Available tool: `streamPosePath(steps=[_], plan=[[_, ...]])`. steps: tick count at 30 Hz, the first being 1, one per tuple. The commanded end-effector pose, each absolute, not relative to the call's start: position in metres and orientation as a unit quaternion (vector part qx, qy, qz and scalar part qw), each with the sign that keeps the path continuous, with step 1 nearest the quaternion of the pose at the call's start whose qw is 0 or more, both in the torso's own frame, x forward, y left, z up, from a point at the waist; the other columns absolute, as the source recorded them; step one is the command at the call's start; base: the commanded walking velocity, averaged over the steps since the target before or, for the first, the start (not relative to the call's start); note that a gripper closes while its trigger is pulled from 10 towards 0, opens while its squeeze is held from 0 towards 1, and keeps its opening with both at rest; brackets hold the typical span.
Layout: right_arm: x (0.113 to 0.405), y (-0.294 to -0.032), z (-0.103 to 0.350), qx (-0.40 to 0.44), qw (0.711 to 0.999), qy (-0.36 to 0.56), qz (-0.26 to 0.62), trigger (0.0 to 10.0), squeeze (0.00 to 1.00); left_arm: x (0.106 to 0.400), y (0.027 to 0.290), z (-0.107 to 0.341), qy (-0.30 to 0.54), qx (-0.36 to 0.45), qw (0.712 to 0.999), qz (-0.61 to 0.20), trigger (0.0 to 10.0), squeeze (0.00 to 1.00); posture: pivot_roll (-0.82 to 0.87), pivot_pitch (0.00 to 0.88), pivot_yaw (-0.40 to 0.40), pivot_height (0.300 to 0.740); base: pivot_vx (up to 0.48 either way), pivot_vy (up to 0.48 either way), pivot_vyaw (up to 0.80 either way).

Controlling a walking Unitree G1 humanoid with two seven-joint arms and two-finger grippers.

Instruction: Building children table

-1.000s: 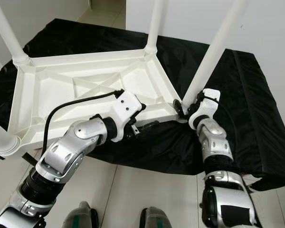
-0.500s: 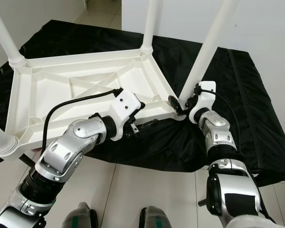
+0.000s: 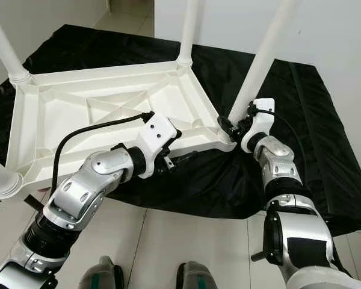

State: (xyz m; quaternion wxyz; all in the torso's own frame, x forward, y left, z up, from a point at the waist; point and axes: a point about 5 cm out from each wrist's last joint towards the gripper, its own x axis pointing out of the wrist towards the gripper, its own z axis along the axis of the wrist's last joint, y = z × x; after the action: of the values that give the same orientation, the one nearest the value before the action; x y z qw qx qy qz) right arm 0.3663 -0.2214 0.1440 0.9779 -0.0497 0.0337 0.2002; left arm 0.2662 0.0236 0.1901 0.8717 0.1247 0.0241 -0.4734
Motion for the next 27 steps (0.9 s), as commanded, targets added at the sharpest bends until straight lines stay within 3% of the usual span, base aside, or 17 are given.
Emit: streamPosePath(steps=[1,6,12,19,27], plan=[[0.362,-0.22,0.133,-0.039,0.977,0.049,0.206,0.0,0.0,0.264,0.022,0.19,0.025,0.124,0.87,-0.477,10.0,0.0,-0.03,0.018,-0.047,0.74,0.0,0.0,0.0],[0.356,-0.224,0.127,-0.035,0.992,0.033,0.113,0.0,0.0,0.262,0.021,0.189,0.028,0.12,0.87,-0.478,10.0,0.0,-0.03,0.029,-0.052,0.74,0.0,0.0,0.0],[0.351,-0.223,0.121,-0.016,0.997,0.035,0.073,0.0,0.0,0.261,0.021,0.188,0.03,0.119,0.869,-0.48,10.0,0.0,-0.04,0.031,-0.051,0.74,0.0,0.0,0.0],[0.326,-0.204,0.113,-0.001,0.985,0.019,-0.173,0.0,0.0,0.26,0.017,0.187,0.03,0.12,0.863,-0.489,10.0,0.0,-0.05,0.025,-0.047,0.74,0.0,0.0,0.0],[0.325,-0.169,0.114,0.021,0.983,0.025,-0.181,0.0,0.0,0.26,0.015,0.187,0.029,0.119,0.862,-0.492,10.0,0.0,-0.05,0.009,-0.054,0.74,0.0,0.0,0.0]])
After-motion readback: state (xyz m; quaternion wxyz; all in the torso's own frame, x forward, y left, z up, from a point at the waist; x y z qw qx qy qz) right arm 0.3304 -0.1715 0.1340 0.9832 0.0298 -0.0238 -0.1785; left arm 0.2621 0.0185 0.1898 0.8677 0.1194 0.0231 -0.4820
